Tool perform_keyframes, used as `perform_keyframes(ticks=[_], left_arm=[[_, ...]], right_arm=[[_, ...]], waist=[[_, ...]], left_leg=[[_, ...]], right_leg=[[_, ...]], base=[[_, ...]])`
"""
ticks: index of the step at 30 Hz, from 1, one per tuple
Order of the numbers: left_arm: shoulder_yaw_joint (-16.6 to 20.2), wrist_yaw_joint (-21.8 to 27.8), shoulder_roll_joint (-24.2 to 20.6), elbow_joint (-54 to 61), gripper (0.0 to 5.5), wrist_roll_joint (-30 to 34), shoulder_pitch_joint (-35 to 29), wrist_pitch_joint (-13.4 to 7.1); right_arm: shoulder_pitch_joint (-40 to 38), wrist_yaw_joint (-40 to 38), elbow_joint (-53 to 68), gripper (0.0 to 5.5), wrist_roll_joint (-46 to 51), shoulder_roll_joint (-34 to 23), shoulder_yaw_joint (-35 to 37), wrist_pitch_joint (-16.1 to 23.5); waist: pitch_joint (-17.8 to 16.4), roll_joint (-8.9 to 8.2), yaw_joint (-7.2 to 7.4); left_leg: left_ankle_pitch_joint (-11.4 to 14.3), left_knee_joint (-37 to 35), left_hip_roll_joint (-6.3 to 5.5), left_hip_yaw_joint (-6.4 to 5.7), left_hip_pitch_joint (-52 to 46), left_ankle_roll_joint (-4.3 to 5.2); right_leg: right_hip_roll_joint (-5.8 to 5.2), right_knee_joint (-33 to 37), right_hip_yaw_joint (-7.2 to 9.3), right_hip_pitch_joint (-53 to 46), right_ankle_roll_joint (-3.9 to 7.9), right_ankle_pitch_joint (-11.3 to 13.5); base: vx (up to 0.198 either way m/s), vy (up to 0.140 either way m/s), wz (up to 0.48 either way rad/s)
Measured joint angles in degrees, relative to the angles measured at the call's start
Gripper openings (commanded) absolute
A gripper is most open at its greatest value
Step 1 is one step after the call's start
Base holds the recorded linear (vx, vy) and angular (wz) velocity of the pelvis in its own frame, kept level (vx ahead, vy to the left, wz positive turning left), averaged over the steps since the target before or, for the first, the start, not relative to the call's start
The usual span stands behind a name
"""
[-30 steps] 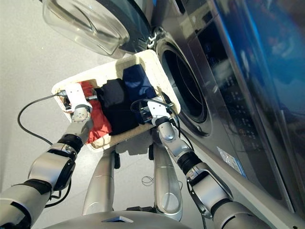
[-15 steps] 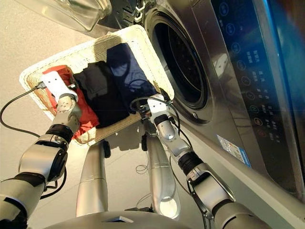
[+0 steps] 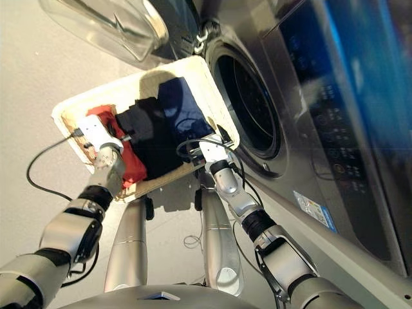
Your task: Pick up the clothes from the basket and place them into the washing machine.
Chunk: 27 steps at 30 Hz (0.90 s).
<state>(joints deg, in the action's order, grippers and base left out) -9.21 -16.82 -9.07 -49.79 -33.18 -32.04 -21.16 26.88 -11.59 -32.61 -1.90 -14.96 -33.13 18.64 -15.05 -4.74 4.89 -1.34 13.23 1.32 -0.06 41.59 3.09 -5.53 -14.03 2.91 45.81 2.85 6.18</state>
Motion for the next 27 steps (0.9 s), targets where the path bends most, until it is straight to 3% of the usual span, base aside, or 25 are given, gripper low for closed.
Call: perform_keyframes(ticks=[6,10,15,27], left_arm=[[-3.62,3.17,1.29,11.50,0.00,-3.12,4.93,-1.55],[-5.97,4.93,2.83,16.47,0.00,-6.26,4.80,-2.29],[-7.02,6.06,4.16,20.63,0.00,-8.65,4.92,-2.41],[-10.84,6.42,6.11,25.46,0.00,-14.07,5.56,-2.44]], right_arm=[[1.27,2.29,0.32,5.50,-8.49,-3.74,-6.42,-1.24],[4.37,3.71,0.63,5.50,-10.93,-3.21,-8.82,-2.23],[7.86,5.12,2.77,5.50,-11.34,-2.11,-10.74,-2.19],[8.48,4.07,1.67,5.50,-11.34,-0.55,-12.50,-2.91]], waist=[[0.12,1.07,-1.23],[-0.66,3.11,-2.16],[-0.34,5.89,-2.11],[-0.44,7.12,-2.37]], left_leg=[[-1.68,-4.90,0.02,-0.16,-7.55,-0.16],[-2.02,-6.15,-0.02,-0.38,-11.09,-0.26],[-2.17,-6.39,0.06,-0.60,-11.54,-0.19],[-2.97,-7.88,0.09,-0.44,-12.34,-0.19]], right_leg=[[-0.02,2.20,0.44,-6.41,-0.16,0.04],[-0.14,2.84,0.75,-9.82,0.00,-0.13],[-0.06,2.91,0.96,-10.24,0.14,-0.23],[-0.04,2.96,0.83,-10.25,0.04,-0.18]], base=[[0.013,-0.064,0.002],[0.000,0.000,0.000],[0.000,0.000,0.000],[0.000,0.000,0.000]])
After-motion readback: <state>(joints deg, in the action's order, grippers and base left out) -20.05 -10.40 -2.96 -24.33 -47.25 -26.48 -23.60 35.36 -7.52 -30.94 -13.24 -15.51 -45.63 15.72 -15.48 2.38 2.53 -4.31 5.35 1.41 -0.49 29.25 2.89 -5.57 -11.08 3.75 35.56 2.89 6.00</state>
